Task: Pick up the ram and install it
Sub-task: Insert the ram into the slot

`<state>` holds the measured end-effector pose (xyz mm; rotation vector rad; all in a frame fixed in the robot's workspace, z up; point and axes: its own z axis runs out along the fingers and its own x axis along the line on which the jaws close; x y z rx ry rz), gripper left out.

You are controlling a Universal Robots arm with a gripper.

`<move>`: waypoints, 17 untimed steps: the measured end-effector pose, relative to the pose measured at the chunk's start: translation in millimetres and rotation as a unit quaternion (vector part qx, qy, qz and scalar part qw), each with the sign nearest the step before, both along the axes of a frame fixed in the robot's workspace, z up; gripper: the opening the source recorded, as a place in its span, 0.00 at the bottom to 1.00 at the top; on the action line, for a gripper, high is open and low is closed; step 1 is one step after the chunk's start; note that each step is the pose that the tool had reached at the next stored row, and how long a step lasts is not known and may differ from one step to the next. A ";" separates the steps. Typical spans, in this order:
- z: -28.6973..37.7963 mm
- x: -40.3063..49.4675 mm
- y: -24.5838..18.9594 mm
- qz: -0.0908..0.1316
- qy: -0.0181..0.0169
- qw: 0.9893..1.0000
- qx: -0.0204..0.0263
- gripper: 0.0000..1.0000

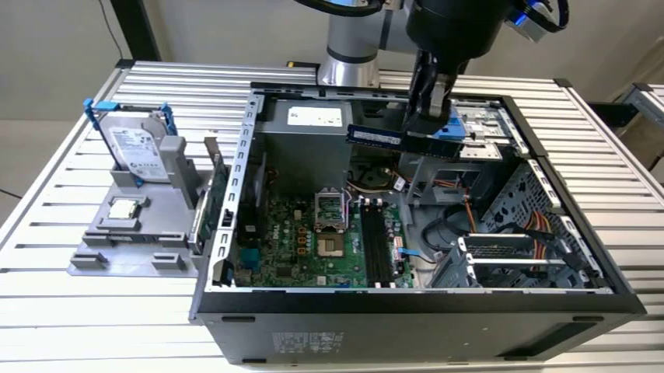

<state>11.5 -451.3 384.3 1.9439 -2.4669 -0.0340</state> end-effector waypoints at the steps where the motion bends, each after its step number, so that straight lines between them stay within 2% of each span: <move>1: 0.0 0.0 0.0 -0.003 0.000 1.000 0.000 0.00; 10: -0.2 0.0 0.0 -0.026 0.000 1.000 0.000 0.00; 17: -0.3 0.0 0.0 -0.045 0.000 0.999 0.000 0.00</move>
